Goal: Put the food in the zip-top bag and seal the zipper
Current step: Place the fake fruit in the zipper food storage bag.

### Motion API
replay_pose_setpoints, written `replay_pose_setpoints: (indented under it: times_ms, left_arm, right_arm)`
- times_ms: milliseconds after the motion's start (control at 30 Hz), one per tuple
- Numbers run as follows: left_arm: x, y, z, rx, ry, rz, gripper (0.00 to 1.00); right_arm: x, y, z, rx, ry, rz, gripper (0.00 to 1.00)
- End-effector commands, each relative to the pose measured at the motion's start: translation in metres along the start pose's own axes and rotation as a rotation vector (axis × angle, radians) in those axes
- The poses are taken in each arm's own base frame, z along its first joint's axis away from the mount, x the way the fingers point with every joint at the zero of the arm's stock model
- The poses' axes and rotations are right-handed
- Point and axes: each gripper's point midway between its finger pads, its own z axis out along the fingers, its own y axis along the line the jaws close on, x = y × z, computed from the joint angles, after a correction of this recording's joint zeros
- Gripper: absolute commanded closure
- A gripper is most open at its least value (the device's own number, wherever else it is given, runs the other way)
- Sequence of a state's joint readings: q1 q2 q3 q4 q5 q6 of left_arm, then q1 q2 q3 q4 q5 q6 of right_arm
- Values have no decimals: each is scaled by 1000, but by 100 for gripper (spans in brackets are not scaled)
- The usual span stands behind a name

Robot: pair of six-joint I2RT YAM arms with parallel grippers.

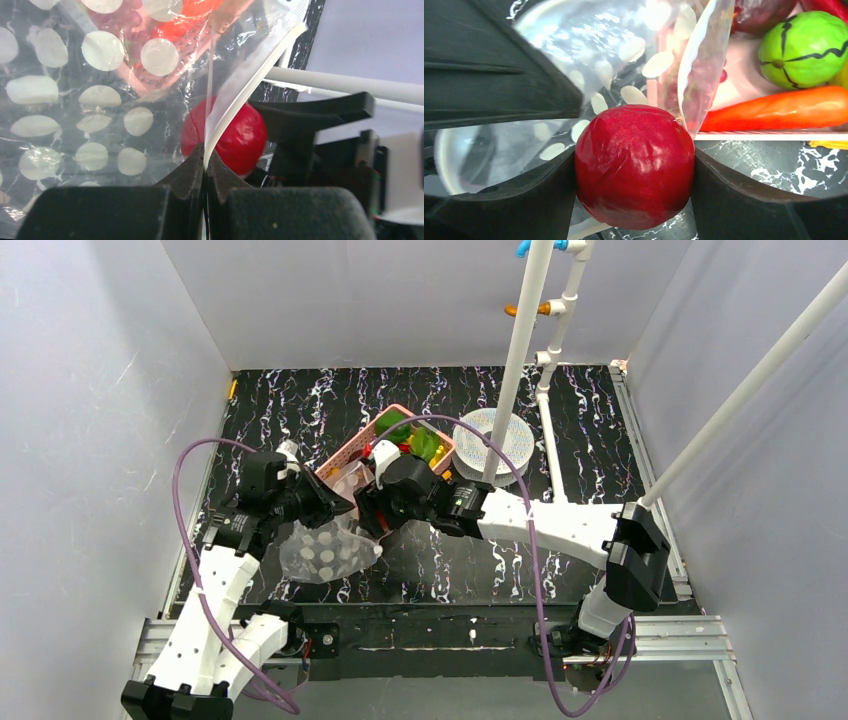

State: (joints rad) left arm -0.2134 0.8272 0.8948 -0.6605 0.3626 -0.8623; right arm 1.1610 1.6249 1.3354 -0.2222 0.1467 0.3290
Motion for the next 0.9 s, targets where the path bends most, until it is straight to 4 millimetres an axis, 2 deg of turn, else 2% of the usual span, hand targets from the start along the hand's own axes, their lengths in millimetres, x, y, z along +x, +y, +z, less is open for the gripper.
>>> replay_pose_setpoints:
  times_ms: [0,67,133,267,367,433,700,867]
  left_arm:
    - [-13,-14,-24,6,-77,94,100]
    - [-16,-13,-27,-10,-90,116,100]
    - [-17,-13,-29,-15,-93,133,100]
    - [-15,-9,-27,-34,-77,138,100]
    - [-15,-8,-26,-33,-77,138,100]
    - [-15,-7,-24,-33,-75,137,100]
    - [-12,-13,-22,-1,-55,123,100]
    - [-12,-12,-22,-3,-58,126,100]
  right_arm:
    - [-27,-4,-1,64,-95,-2,69]
    - [-31,2,-2,42,-87,1,65]
    - [-37,16,-7,-28,-90,6,56]
    - [-58,55,-35,-236,-141,48,25]
    - [-66,68,-50,-317,-155,69,9]
    - [-71,73,-59,-354,-146,93,2]
    - [-74,68,-61,-359,-117,131,2]
    - [-85,37,-76,-235,-151,165,3]
